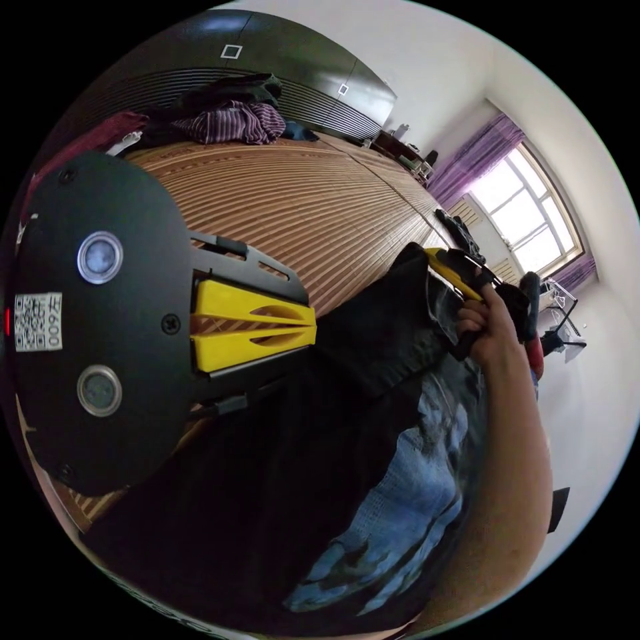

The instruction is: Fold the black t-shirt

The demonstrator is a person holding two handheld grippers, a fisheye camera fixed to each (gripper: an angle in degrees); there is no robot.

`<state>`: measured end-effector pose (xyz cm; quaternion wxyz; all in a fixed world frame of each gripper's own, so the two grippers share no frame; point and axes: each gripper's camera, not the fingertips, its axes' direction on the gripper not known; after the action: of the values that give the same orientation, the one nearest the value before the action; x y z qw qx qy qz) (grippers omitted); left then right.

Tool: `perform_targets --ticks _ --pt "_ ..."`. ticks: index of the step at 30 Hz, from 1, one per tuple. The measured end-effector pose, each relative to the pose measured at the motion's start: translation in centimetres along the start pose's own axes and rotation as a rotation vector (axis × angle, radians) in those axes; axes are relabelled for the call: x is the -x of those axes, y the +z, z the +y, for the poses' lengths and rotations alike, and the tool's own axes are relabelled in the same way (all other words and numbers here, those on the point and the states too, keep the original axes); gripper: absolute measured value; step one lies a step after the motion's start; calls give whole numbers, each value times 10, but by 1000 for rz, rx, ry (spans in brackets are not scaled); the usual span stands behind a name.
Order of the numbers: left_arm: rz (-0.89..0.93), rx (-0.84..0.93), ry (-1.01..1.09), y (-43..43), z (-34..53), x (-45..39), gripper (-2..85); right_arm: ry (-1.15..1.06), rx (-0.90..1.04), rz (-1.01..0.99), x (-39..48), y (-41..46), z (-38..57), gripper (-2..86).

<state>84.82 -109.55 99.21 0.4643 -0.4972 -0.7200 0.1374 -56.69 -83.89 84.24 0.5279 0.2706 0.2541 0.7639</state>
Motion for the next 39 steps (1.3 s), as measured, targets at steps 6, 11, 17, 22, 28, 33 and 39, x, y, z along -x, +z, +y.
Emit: perform_targets --ticks 6,11,17,22,28,33,39 --pt "-30 3 28 7 11 -10 4 -16 13 -4 12 39 2 -8" --pt "-61 5 48 12 20 -20 3 -192 -1 7 68 45 40 -7" --pt "-93 2 87 16 27 -31 3 -369 56 187 137 110 75 -8" --pt "-128 0 124 17 32 -42 4 -404 260 410 158 211 77 -9" --pt "-142 7 136 17 33 -47 4 -397 247 432 158 258 102 -8" --pt "-154 6 145 14 33 -51 4 -403 219 438 170 284 115 -6" --pt "-145 1 139 6 30 -49 3 -335 196 438 195 254 125 50"
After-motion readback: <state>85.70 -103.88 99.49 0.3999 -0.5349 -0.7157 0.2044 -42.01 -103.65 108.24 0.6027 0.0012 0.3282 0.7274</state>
